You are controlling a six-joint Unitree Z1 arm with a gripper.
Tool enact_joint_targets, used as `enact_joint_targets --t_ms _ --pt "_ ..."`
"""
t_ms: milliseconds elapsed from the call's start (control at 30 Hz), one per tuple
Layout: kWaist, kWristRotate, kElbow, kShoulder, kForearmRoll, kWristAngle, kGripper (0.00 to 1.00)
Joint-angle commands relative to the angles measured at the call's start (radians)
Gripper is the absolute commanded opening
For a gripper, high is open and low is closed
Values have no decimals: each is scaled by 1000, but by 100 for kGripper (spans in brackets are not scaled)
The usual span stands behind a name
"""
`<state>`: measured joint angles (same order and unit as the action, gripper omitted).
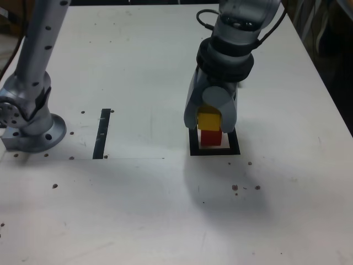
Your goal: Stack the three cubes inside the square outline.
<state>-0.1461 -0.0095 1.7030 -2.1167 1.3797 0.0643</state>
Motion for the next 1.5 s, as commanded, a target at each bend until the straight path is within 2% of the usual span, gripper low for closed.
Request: enact_joint_targets --t_ms 0,133,267,467,600,733,1000,1167,1300,1467 --pt "2 3 1 -7 -2 -2 17" --pt "3 7 2 -13 -2 -5 22" --pt "7 16 2 -19 -2 -7 33" --pt "13 39 3 -30 -3 -13 59" --pt "25 48 -6 -32 -7 -11 83" --pt "32 50 -9 -27 -8 -3 97" --pt "33 40 -12 41 30 43 99" --pt "46 48 -9 125 65 106 99" --pt "109 82 -5 163 70 164 99" --pt "229 142 29 143 59 198 99"
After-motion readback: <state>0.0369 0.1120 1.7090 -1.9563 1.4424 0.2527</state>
